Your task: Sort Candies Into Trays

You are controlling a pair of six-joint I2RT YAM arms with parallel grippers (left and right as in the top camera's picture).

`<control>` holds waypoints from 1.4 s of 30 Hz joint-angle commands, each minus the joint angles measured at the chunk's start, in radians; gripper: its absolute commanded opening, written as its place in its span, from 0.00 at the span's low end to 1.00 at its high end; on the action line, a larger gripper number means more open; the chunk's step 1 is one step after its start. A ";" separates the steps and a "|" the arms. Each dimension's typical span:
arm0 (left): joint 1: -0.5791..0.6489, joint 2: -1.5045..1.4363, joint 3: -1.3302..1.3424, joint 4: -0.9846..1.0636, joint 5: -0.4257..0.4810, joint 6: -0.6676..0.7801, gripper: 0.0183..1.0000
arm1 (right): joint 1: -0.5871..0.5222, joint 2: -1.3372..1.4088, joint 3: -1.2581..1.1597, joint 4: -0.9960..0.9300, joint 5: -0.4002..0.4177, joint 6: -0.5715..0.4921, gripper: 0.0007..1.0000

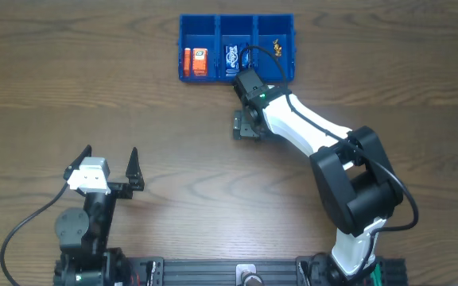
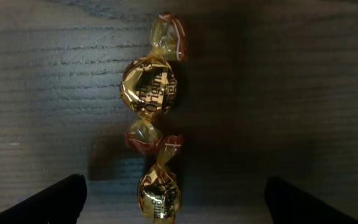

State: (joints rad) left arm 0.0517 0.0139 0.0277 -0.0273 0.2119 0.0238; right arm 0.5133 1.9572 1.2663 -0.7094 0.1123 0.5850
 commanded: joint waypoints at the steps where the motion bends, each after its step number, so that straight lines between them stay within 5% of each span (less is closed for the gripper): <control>1: 0.000 -0.006 -0.023 -0.028 0.023 0.006 1.00 | 0.017 0.005 -0.006 0.013 0.027 0.002 0.91; 8: 0.000 -0.006 -0.023 -0.028 0.023 0.006 1.00 | 0.021 0.037 -0.006 0.015 0.017 0.003 0.85; 23: 0.000 -0.006 -0.023 -0.028 0.023 0.006 1.00 | 0.019 0.037 -0.006 0.002 -0.024 0.002 0.39; 38: 0.000 -0.006 -0.023 -0.028 0.023 0.006 1.00 | 0.003 0.016 -0.005 -0.008 -0.021 0.003 0.18; 42: 0.000 -0.006 -0.023 -0.028 0.023 0.006 1.00 | -0.015 -0.096 0.017 -0.079 0.031 0.002 0.17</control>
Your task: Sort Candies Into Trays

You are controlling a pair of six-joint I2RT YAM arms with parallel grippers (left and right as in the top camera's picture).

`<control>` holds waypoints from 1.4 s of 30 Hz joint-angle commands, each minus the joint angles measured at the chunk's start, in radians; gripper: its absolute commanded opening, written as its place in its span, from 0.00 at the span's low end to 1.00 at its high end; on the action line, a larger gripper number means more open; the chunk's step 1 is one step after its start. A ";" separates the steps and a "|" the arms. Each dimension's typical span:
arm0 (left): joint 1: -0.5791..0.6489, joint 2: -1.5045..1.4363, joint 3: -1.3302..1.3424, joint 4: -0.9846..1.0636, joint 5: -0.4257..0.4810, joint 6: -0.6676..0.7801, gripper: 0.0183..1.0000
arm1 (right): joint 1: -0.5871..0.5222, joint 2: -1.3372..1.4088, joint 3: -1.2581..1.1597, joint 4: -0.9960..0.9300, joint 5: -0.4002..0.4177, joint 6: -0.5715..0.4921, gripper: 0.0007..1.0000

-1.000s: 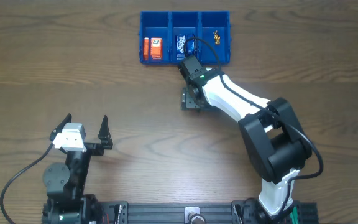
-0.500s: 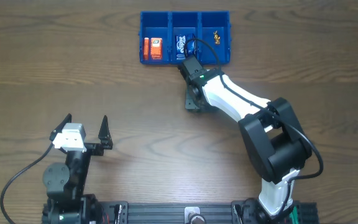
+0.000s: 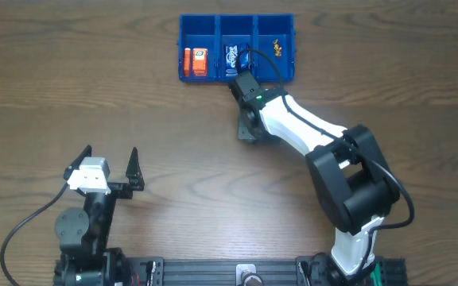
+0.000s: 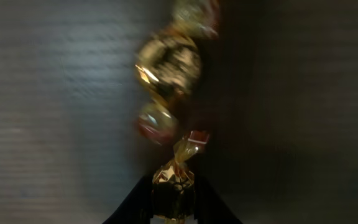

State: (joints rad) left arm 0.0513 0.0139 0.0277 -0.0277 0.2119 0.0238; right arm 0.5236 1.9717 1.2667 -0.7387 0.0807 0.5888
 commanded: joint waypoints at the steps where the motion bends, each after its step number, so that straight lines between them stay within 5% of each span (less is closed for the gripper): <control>1: 0.001 -0.006 -0.023 -0.028 0.023 0.006 1.00 | -0.033 -0.158 0.036 -0.074 0.094 -0.002 0.17; 9: 0.001 -0.006 -0.023 -0.028 0.023 0.006 1.00 | -0.105 -0.190 0.338 -0.138 0.209 -0.176 0.13; 15: 0.001 -0.006 -0.023 -0.028 0.023 0.006 1.00 | -0.174 -0.055 0.447 0.042 0.234 -0.299 0.12; 28: 0.001 -0.006 -0.023 -0.028 0.023 0.006 1.00 | -0.202 0.092 0.447 0.175 0.216 -0.332 0.14; 29: 0.001 -0.006 -0.023 -0.028 0.023 0.006 1.00 | -0.202 0.095 0.447 0.171 0.213 -0.332 0.18; 32: 0.001 -0.006 -0.023 -0.028 0.023 0.006 1.00 | -0.202 0.103 0.447 0.154 0.206 -0.332 0.64; 34: 0.001 -0.006 -0.023 -0.028 0.023 0.006 1.00 | -0.202 0.103 0.447 0.146 0.206 -0.332 0.86; 37: 0.001 -0.006 -0.023 -0.028 0.023 0.006 1.00 | -0.202 0.103 0.447 0.134 0.206 -0.332 1.00; 42: 0.001 -0.006 -0.023 -0.028 0.023 0.006 1.00 | -0.202 0.098 0.459 0.064 0.198 -0.323 1.00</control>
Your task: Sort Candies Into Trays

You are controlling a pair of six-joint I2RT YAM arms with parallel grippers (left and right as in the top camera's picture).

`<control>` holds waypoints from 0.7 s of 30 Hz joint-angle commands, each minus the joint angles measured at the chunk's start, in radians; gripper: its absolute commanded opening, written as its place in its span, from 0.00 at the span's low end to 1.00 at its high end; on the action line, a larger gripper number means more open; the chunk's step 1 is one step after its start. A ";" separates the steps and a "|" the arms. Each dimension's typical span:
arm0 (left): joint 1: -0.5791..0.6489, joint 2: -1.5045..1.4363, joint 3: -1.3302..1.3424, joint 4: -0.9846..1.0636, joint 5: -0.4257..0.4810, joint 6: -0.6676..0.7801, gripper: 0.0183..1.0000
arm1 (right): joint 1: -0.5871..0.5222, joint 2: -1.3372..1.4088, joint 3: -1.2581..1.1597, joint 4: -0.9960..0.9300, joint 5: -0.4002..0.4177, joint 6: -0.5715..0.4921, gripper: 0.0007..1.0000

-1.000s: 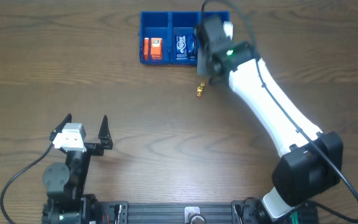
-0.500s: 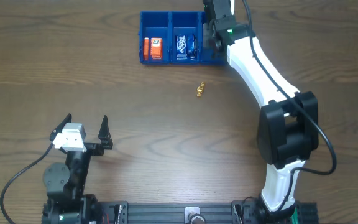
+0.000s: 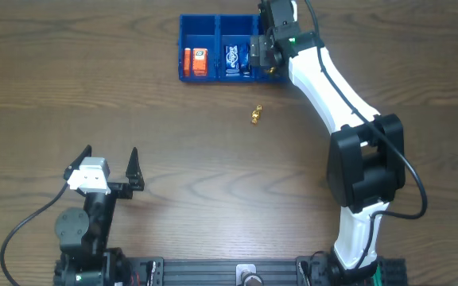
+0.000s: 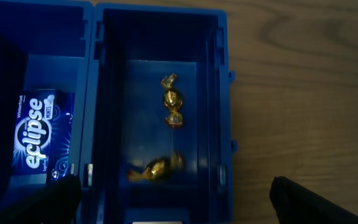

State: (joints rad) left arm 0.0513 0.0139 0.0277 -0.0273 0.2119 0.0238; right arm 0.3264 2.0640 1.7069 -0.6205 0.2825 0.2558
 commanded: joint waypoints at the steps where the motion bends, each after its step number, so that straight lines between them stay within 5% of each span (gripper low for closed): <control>1: 0.001 -0.006 -0.023 -0.028 0.023 0.006 1.00 | -0.005 -0.002 0.033 -0.098 -0.007 0.040 1.00; 9: 0.001 -0.006 -0.023 -0.028 0.023 0.006 1.00 | 0.066 -0.062 0.040 -0.383 -0.181 0.142 1.00; 21: 0.001 -0.006 -0.023 -0.028 0.023 0.006 1.00 | 0.174 0.043 -0.063 -0.350 -0.145 0.270 1.00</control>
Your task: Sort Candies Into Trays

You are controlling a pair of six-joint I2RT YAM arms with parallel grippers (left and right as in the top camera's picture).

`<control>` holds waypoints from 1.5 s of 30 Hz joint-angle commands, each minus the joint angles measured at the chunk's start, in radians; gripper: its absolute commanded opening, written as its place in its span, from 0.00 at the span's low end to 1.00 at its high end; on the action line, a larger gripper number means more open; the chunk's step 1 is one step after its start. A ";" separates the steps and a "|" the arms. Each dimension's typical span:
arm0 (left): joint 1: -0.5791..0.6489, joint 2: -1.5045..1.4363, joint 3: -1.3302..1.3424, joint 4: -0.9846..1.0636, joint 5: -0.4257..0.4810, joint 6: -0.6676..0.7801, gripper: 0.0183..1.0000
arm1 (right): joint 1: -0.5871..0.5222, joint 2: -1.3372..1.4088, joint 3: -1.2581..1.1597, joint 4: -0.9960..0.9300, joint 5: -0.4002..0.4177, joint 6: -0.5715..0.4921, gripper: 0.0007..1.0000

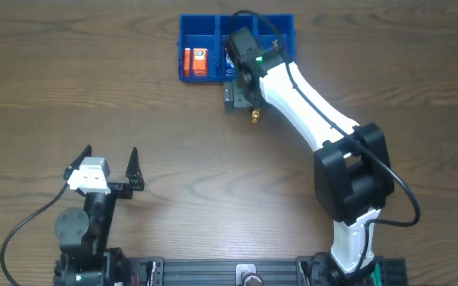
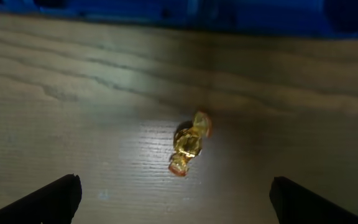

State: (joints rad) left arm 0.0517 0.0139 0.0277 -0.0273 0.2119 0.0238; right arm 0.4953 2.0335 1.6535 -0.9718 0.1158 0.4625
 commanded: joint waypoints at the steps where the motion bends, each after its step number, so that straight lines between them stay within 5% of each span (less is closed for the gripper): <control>1: 0.000 -0.006 -0.023 -0.028 0.023 0.006 1.00 | 0.003 0.089 -0.010 0.002 0.021 0.074 1.00; 27: 0.000 -0.006 -0.023 -0.028 0.023 0.006 1.00 | -0.044 0.123 -0.099 0.130 -0.013 0.140 0.99; 45: 0.000 -0.006 -0.023 -0.028 0.023 0.006 1.00 | -0.039 0.123 -0.141 0.141 -0.013 0.144 0.74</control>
State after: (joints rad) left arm 0.0517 0.0139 0.0277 -0.0273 0.2119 0.0238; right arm 0.4549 2.1445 1.5349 -0.8356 0.0944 0.5964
